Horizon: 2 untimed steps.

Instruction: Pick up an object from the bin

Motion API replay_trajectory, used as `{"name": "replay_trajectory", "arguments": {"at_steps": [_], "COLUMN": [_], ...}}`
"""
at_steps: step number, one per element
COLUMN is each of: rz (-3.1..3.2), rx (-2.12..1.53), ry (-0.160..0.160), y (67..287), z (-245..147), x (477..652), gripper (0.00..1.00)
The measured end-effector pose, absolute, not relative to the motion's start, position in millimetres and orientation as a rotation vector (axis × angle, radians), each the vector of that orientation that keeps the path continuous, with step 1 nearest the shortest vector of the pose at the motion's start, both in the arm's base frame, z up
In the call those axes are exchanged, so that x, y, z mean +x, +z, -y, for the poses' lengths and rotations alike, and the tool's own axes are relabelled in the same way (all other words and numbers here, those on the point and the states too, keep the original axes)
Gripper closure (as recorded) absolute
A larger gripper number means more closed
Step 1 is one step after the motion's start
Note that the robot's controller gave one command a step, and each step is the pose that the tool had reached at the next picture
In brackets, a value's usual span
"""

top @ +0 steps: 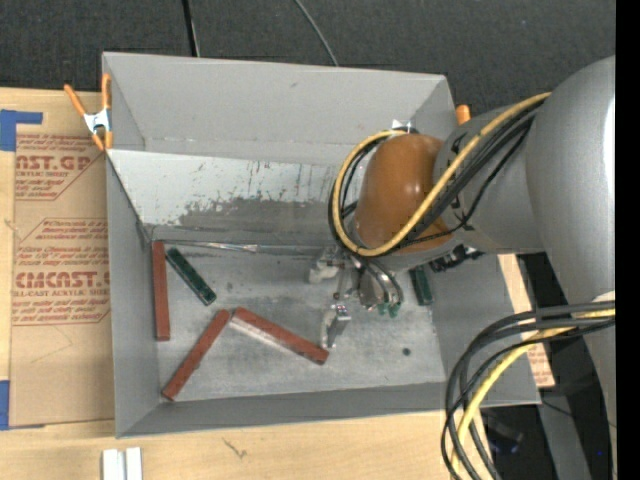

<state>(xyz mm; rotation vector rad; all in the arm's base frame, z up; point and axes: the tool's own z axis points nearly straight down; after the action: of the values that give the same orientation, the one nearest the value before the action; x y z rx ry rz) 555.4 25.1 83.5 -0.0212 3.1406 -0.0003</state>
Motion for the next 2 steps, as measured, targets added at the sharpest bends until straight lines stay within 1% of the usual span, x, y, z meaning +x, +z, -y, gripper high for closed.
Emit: {"name": "replay_trajectory", "arguments": {"at_steps": [1, 2], "rz": [-3.12, -3.104], "rx": [-0.023, -0.322], "ry": [0.004, -0.009], "y": [78.0, 77.0], "z": [-40.6, -57.6], "x": [524.9, 513.4], "gripper": [0.0, 0.0]}}
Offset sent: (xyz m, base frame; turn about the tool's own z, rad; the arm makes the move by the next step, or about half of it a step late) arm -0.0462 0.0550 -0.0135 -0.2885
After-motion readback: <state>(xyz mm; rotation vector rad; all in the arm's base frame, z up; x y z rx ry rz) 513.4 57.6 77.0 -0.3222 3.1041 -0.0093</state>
